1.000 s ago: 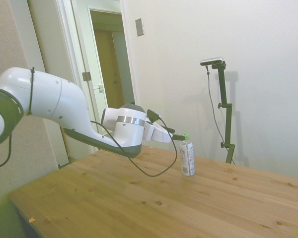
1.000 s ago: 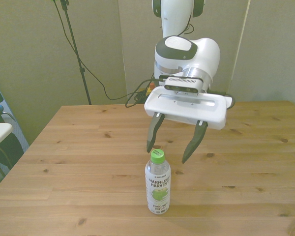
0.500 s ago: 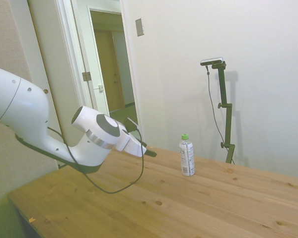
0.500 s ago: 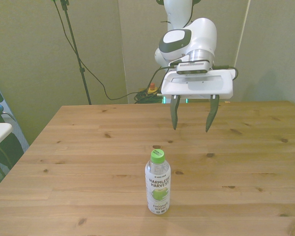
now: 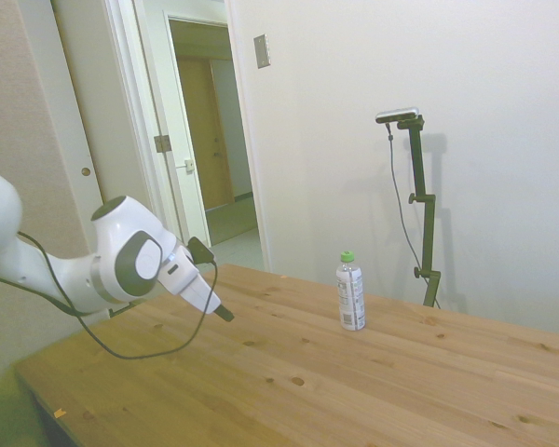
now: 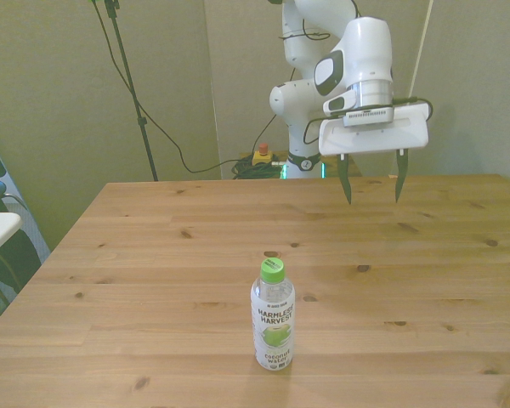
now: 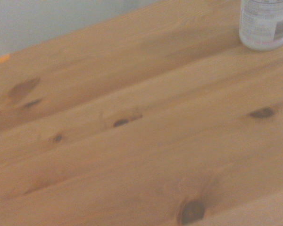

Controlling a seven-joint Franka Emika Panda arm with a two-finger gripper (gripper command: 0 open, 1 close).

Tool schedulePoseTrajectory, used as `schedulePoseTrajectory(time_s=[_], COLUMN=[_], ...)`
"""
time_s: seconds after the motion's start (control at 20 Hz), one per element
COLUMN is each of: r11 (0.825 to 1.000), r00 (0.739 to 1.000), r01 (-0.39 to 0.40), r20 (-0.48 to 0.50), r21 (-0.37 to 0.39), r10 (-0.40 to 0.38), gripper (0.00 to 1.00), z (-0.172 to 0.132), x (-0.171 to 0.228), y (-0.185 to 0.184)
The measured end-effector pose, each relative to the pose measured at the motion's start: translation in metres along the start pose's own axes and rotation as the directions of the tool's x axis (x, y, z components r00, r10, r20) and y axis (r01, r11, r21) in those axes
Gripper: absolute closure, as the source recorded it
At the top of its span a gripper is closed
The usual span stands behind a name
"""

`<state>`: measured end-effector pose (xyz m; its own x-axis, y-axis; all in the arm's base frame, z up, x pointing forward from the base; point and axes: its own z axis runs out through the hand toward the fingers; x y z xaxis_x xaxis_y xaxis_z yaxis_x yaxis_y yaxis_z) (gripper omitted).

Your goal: Stand the water bottle

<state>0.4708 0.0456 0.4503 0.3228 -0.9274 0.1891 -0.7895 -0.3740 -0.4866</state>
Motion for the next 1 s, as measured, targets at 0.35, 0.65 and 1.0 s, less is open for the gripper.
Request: schedulePoseTrajectory(time_s=[0.35, 0.65, 1.0], r11=[0.978, 0.956, 0.945], r00=[0.991, 0.984, 0.969], r01=[0.094, 0.157, 0.193], r20=[0.114, 0.125, 0.205], r21=[-0.186, -0.248, -0.263], r10=[-0.073, -0.129, -0.14], gripper=[0.0, 0.0, 0.0], z=[-0.078, -0.126, -0.112], x=[0.112, 0.114, 0.101], y=[-0.013, -0.031, -0.028])
